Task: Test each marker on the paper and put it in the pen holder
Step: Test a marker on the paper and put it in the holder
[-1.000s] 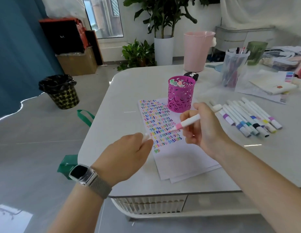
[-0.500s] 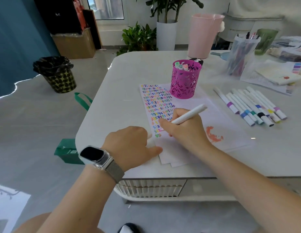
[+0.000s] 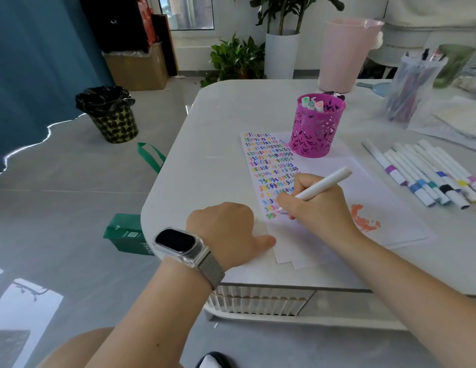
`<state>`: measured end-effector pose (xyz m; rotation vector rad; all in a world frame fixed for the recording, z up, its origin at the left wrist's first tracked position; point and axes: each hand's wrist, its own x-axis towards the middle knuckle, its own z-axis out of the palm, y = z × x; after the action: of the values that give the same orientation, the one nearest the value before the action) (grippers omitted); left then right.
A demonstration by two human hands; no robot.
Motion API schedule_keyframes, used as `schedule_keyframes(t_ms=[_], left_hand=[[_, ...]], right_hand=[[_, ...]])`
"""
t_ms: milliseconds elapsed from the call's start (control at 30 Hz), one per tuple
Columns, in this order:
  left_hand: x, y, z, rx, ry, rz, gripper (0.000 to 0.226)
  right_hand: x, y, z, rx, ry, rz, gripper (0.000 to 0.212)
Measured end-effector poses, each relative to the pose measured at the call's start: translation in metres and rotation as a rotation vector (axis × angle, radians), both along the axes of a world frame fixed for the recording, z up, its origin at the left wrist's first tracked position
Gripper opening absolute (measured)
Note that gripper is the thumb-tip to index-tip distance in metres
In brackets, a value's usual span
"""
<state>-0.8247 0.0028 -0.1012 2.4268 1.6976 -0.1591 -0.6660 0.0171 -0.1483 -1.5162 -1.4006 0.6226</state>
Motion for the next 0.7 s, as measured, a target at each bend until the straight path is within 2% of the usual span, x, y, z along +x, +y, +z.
schedule_keyframes(t_ms=[700], left_hand=[[-0.0013,-0.0007,0.0035,-0.066,-0.002,0.016,0.046]], right_hand=[[-0.0029,-0.0020,0.0044,0.003,-0.030,0.023,0.041]])
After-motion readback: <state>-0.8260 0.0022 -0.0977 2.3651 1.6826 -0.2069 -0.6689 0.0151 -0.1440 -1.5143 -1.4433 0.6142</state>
